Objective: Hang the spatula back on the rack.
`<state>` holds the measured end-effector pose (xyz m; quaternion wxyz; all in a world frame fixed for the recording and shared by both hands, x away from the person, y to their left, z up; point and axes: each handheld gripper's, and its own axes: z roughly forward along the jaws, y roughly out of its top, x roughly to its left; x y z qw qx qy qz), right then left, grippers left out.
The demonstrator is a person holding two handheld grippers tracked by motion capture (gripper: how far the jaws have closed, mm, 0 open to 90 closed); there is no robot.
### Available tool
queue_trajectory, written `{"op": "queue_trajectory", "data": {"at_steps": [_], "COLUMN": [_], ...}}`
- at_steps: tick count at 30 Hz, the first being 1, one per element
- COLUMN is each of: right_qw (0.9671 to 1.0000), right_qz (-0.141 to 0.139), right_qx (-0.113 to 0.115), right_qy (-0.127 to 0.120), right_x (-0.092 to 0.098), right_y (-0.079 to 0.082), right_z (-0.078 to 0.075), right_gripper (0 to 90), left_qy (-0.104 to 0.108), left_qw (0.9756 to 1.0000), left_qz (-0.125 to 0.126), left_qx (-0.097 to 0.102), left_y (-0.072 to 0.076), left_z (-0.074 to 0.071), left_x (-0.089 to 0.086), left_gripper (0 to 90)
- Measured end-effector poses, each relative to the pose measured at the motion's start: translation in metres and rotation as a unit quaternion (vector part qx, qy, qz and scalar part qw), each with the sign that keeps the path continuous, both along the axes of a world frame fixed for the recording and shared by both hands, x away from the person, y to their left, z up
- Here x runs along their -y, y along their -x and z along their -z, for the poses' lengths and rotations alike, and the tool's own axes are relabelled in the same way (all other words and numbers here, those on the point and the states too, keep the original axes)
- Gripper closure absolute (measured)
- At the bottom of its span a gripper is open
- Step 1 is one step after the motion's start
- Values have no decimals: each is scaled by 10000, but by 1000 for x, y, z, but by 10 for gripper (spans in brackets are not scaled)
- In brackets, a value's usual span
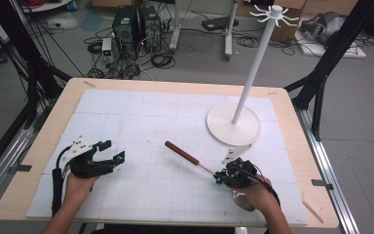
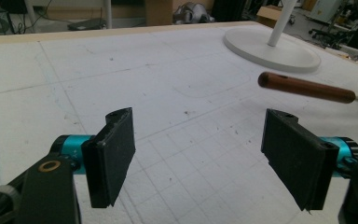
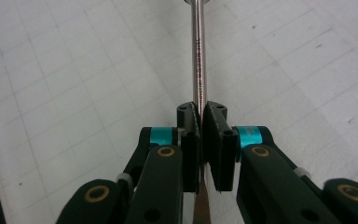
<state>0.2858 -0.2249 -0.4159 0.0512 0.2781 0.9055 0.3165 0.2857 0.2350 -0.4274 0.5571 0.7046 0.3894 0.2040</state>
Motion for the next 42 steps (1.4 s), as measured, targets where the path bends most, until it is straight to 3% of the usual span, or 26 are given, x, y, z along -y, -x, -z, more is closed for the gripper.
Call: {"op": "queue_trajectory", "data": {"at_steps": [7,11,15,20,22,25,27,29,31,34,37,42], "right_qw": [9991,9981,9964,9937,9922,9898,9877,9854,9830,9793,9747,9697], "right_qz": [139,197,224,260,297,369,425,504,574,638,670,747], "right_qx": [141,283,428,606,713,831,939,1042,1133,1300,1492,1636], "right_qy": [-365,-517,-701,-902,-981,-1098,-1174,-1250,-1323,-1413,-1521,-1651], "right_x": [7,7,3,-4,-8,-11,-12,-11,-10,-9,-8,-9], "right_y": [3,6,11,15,16,18,19,19,20,21,25,27], "right_z": [-7,-11,-16,-22,-24,-28,-30,-32,-34,-37,-40,-45], "right_gripper": [848,847,847,846,846,846,846,846,846,846,846,846], "left_qy": [14,252,416,583,678,578,381,353,434,657,581,773], "left_qw": [10000,9996,9986,9974,9966,9965,9972,9970,9958,9922,9901,9842], "left_qz": [36,83,316,386,460,606,635,678,797,1062,1275,1591], "left_qx": [-13,-43,-67,145,110,77,135,148,97,3,31,-16], "left_y": [1,1,0,-4,-8,-14,-18,-22,-26,-33,-36,-40], "left_z": [0,-2,-8,-21,-28,-40,-51,-60,-69,-79,-89,-103], "left_x": [1,3,11,23,29,41,51,61,69,81,94,112], "left_gripper": [264,268,282,294,298,298,310,336,336,335,331,330]}}
